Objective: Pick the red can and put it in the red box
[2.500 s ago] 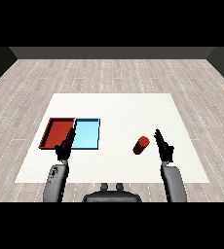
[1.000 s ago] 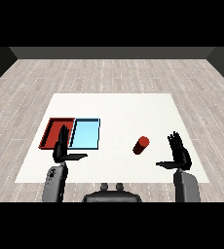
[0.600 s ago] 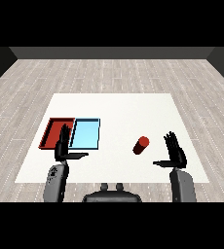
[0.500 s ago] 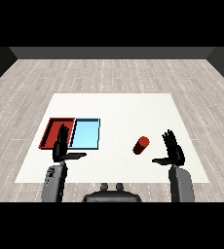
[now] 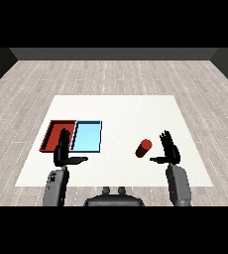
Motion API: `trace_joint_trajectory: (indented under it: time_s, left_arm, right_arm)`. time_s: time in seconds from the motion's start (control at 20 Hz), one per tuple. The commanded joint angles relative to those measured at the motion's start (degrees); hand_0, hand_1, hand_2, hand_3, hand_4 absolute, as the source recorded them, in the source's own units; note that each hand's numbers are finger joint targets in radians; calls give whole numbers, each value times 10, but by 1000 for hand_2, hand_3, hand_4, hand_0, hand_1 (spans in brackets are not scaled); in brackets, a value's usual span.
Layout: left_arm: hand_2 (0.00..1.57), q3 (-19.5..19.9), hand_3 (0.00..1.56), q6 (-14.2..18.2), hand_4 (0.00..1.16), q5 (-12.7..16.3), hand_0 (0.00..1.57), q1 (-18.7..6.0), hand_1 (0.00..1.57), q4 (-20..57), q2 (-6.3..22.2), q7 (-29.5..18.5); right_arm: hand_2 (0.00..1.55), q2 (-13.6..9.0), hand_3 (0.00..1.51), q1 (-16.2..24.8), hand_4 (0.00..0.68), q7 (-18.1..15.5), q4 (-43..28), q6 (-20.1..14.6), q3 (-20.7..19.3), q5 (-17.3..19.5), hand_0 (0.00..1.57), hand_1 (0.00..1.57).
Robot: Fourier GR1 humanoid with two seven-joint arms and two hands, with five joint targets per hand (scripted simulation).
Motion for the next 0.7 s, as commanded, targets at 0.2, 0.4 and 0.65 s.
trace_joint_trajectory:
  time_s: [0.2,0.4,0.65]
  left_arm:
    - [0,15,0,-11,0,24,0,-7,0,-12,13,34]
    - [0,8,0,1,0,10,0,-26,0,15,2,11]
    - [0,18,0,-7,0,13,0,-25,0,32,8,-8]
  right_arm:
    - [0,20,0,-25,0,-59,97,-9,14,12,0,0]
    - [0,8,0,-32,0,-6,46,-17,16,-12,0,0]
    - [0,45,0,-37,0,-58,105,-33,38,4,0,0]
